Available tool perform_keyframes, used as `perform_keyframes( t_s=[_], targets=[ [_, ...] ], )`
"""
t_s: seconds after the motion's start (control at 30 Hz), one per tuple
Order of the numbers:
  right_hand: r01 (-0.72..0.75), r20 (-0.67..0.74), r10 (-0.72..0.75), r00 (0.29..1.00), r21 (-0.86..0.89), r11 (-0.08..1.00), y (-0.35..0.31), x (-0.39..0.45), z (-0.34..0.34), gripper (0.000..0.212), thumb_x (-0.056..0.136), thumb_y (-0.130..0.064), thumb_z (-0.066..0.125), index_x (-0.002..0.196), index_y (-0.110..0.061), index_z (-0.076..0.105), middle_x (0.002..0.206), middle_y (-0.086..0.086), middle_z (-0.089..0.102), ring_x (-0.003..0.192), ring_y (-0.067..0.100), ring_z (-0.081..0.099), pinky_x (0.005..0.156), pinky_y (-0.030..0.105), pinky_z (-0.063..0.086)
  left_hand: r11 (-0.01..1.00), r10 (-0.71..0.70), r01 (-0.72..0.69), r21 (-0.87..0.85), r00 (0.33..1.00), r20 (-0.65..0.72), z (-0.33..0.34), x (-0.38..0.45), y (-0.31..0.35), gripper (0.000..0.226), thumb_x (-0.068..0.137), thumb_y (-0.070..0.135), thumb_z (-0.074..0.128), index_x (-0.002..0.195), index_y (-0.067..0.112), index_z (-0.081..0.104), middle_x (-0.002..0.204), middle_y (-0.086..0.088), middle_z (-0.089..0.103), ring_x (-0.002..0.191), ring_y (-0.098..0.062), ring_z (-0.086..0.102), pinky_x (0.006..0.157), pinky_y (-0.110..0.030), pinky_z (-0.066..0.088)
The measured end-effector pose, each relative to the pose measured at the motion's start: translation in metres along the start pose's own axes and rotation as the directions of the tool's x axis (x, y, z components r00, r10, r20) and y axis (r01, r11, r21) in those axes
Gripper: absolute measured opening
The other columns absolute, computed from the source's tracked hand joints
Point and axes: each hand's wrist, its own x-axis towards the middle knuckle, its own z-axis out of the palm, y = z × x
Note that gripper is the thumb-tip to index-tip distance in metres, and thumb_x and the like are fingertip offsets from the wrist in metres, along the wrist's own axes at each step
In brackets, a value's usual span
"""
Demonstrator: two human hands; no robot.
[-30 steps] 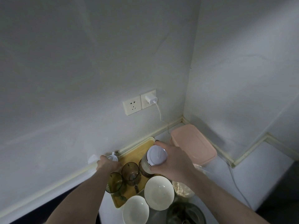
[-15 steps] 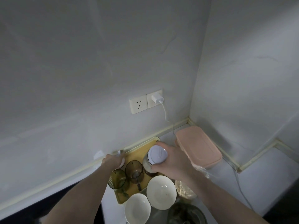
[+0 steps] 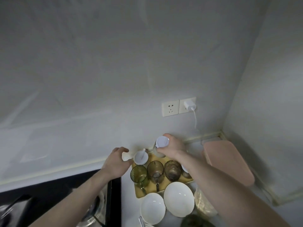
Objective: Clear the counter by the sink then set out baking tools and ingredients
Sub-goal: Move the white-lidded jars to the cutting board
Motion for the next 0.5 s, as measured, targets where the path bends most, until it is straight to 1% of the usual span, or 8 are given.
perform_keyframes(
  t_s=[0.03, 0.13, 0.17, 0.27, 0.33, 0.4, 0.5],
  targets=[
    [-0.005, 0.011, 0.005, 1.000, -0.017, 1.000, -0.001, 0.008, 0.007, 0.078, 0.055, -0.060, 0.077, 0.127, -0.039, 0.055, 0.124, -0.005, 0.066, 0.112, 0.023, 0.062, 0.090, 0.034, 0.055, 1.000, 0.002, -0.002, -0.007, 1.000, -0.012, -0.005, -0.011, -0.002, 0.048, 0.085, 0.033, 0.069, 0.130, 0.026, 0.057, 0.136, 0.006, 0.047, 0.099, -0.013, 0.060, 0.094, -0.031, 0.049],
    [-0.025, 0.046, 0.029, 0.999, -0.073, 0.997, -0.002, 0.022, 0.022, 0.084, 0.063, -0.057, 0.081, 0.138, -0.034, 0.052, 0.134, -0.002, 0.061, 0.121, 0.023, 0.059, 0.092, 0.030, 0.051, 0.999, 0.014, -0.015, -0.030, 0.999, -0.030, -0.017, -0.038, -0.009, 0.042, 0.086, 0.025, 0.065, 0.127, 0.028, 0.058, 0.131, 0.011, 0.048, 0.092, 0.004, 0.057, 0.088, -0.025, 0.047],
    [-0.029, 0.049, 0.033, 0.998, -0.087, 0.996, 0.001, 0.027, 0.027, 0.084, 0.065, -0.056, 0.081, 0.140, -0.032, 0.052, 0.135, -0.002, 0.061, 0.123, 0.023, 0.058, 0.090, 0.029, 0.049, 0.999, 0.018, -0.019, -0.040, 1.000, -0.026, -0.020, -0.045, -0.011, 0.041, 0.086, 0.022, 0.064, 0.127, 0.029, 0.057, 0.131, 0.011, 0.048, 0.093, 0.005, 0.057, 0.089, -0.024, 0.047],
    [-0.074, 0.063, 0.083, 0.995, -0.136, 0.988, 0.014, 0.038, 0.037, 0.080, 0.069, -0.053, 0.080, 0.139, -0.030, 0.052, 0.137, 0.000, 0.059, 0.123, 0.023, 0.058, 0.090, 0.028, 0.050, 0.998, 0.007, -0.008, -0.063, 1.000, -0.022, -0.024, -0.062, -0.011, 0.043, 0.084, 0.022, 0.062, 0.125, 0.031, 0.058, 0.128, 0.015, 0.049, 0.101, -0.006, 0.061, 0.095, -0.027, 0.049],
    [-0.088, 0.100, 0.102, 0.990, -0.137, 0.987, 0.017, 0.045, 0.048, 0.078, 0.069, -0.050, 0.081, 0.139, -0.028, 0.052, 0.135, 0.001, 0.060, 0.120, 0.024, 0.059, 0.093, 0.031, 0.052, 0.997, -0.018, 0.015, -0.081, 0.999, -0.041, -0.029, -0.072, -0.017, 0.045, 0.081, 0.024, 0.062, 0.125, 0.031, 0.060, 0.127, 0.016, 0.051, 0.104, -0.003, 0.060, 0.097, -0.027, 0.049],
    [-0.099, 0.125, 0.115, 0.985, -0.131, 0.986, 0.020, 0.049, 0.055, 0.080, 0.068, -0.048, 0.081, 0.139, -0.027, 0.051, 0.134, 0.002, 0.060, 0.118, 0.025, 0.060, 0.091, 0.031, 0.052, 0.996, -0.037, 0.032, -0.088, 0.998, -0.058, -0.030, -0.079, -0.023, 0.045, 0.081, 0.022, 0.063, 0.125, 0.030, 0.060, 0.127, 0.015, 0.053, 0.105, -0.001, 0.058, 0.097, -0.024, 0.049],
    [-0.102, 0.145, 0.124, 0.982, -0.146, 0.984, 0.024, 0.052, 0.063, 0.082, 0.064, -0.049, 0.080, 0.138, -0.027, 0.053, 0.130, 0.002, 0.062, 0.116, 0.025, 0.061, 0.089, 0.030, 0.053, 0.991, -0.082, 0.076, -0.105, 0.995, -0.054, -0.029, -0.085, -0.030, 0.044, 0.086, 0.020, 0.065, 0.128, 0.028, 0.059, 0.127, 0.014, 0.054, 0.109, -0.004, 0.056, 0.092, -0.016, 0.043]
  ],
)
